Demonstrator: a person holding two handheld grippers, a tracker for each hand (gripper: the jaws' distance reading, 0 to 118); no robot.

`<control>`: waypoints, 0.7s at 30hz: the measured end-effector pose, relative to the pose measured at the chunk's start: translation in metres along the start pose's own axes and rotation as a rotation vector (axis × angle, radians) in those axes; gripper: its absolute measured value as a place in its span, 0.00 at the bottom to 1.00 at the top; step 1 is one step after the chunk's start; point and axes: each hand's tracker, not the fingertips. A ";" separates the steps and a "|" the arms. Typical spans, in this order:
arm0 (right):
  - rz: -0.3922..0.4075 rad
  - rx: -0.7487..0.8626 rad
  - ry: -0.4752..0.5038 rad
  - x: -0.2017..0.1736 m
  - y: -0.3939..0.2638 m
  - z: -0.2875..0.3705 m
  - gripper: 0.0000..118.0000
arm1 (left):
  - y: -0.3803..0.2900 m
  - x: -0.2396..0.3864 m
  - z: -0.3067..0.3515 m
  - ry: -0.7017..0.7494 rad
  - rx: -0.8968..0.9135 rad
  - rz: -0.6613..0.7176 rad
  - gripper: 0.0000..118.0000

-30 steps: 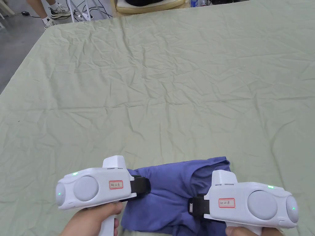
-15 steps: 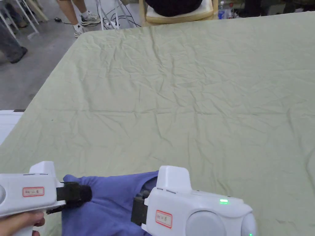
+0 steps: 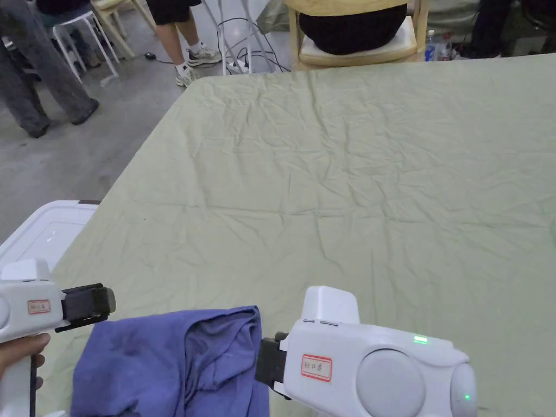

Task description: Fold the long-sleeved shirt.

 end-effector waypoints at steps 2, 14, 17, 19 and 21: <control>0.012 0.027 0.003 -0.001 -0.001 0.018 0.02 | 0.001 0.012 0.021 -0.027 -0.029 0.010 0.95; 0.259 0.635 -0.352 0.057 0.022 0.304 0.02 | -0.004 0.132 0.266 -0.311 0.483 -0.213 0.01; 0.380 0.752 -0.503 0.062 0.013 0.367 0.02 | -0.020 0.164 0.326 -0.237 0.772 -0.249 0.01; 0.363 0.810 -0.546 0.062 0.005 0.399 0.02 | -0.031 0.182 0.360 -0.266 0.887 -0.196 0.01; 0.364 0.896 -0.552 0.057 -0.005 0.424 0.02 | -0.045 0.197 0.383 -0.323 0.940 -0.169 0.01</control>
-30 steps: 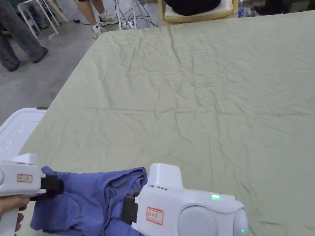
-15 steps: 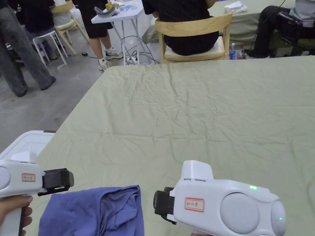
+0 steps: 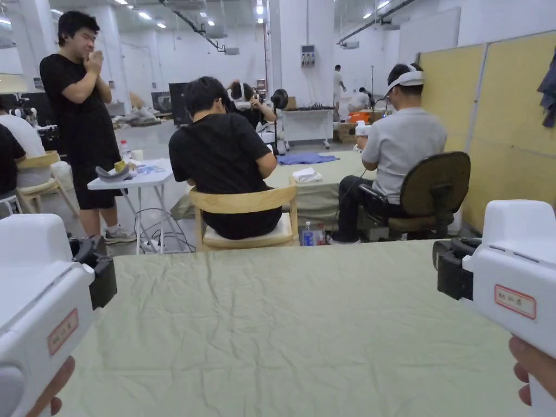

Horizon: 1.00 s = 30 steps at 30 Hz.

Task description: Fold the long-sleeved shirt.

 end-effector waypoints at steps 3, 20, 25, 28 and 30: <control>0.009 0.097 -0.023 0.001 0.010 0.030 0.02 | 0.009 0.027 0.020 -0.054 0.033 0.010 0.01; 0.048 0.071 0.046 -0.022 -0.018 0.046 0.03 | -0.009 0.063 0.048 -0.013 -0.046 0.051 0.01; 0.033 0.044 -0.077 -0.033 -0.021 0.031 1.00 | -0.013 0.062 0.046 0.004 -0.028 0.070 0.99; 0.028 0.062 -0.062 -0.028 -0.023 0.034 1.00 | -0.015 0.071 0.066 0.022 -0.013 0.057 1.00; -0.025 0.050 -0.017 -0.022 -0.021 0.034 1.00 | -0.017 0.077 0.076 0.010 -0.019 0.051 1.00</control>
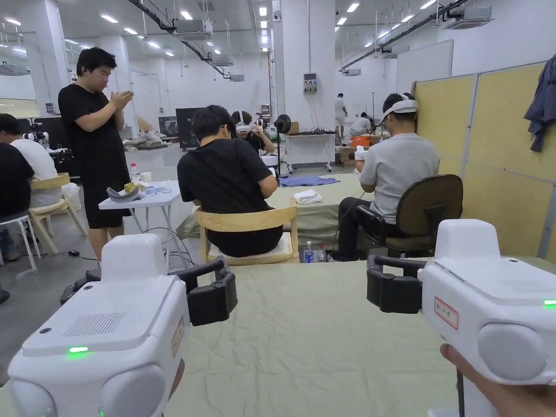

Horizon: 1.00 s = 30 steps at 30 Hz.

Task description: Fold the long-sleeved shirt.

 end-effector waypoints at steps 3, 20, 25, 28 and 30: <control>-0.043 -0.010 0.016 0.005 0.004 -0.001 1.00 | 0.009 -0.013 -0.020 -0.018 0.010 -0.008 1.00; 0.014 -0.046 -0.024 -0.003 0.000 0.005 1.00 | 0.014 -0.008 -0.018 -0.071 -0.006 -0.006 1.00; 0.024 -0.069 -0.032 -0.006 -0.001 0.003 1.00 | 0.015 -0.007 -0.019 -0.088 -0.011 -0.015 1.00; 0.008 -0.066 -0.041 -0.005 0.000 0.002 1.00 | 0.015 -0.007 -0.018 -0.091 -0.010 -0.015 1.00; -0.009 -0.069 -0.039 -0.002 0.001 0.001 1.00 | 0.015 -0.007 -0.019 -0.093 -0.013 -0.016 1.00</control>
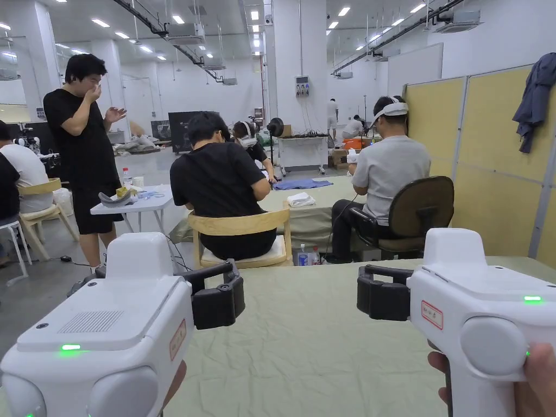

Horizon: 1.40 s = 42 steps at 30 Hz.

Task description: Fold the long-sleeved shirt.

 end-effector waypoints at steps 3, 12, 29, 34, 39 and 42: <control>-0.004 -0.005 0.008 0.000 0.000 -0.001 1.00 | -0.001 -0.001 -0.001 0.005 -0.004 0.002 1.00; 0.017 -0.015 0.014 -0.007 -0.001 -0.001 1.00 | -0.001 -0.003 0.000 -0.001 -0.004 0.012 1.00; 0.021 -0.026 0.002 -0.007 -0.003 -0.004 1.00 | -0.004 -0.006 0.000 0.008 -0.013 0.022 1.00; 0.003 -0.045 0.012 -0.005 -0.005 -0.004 1.00 | -0.003 -0.005 0.003 0.013 -0.003 0.017 1.00; 0.037 -0.029 -0.038 -0.009 -0.006 -0.004 1.00 | -0.003 -0.003 0.004 0.010 0.000 0.016 1.00; 0.030 -0.034 -0.017 -0.009 -0.006 -0.004 1.00 | -0.006 -0.002 0.005 0.016 -0.002 0.019 1.00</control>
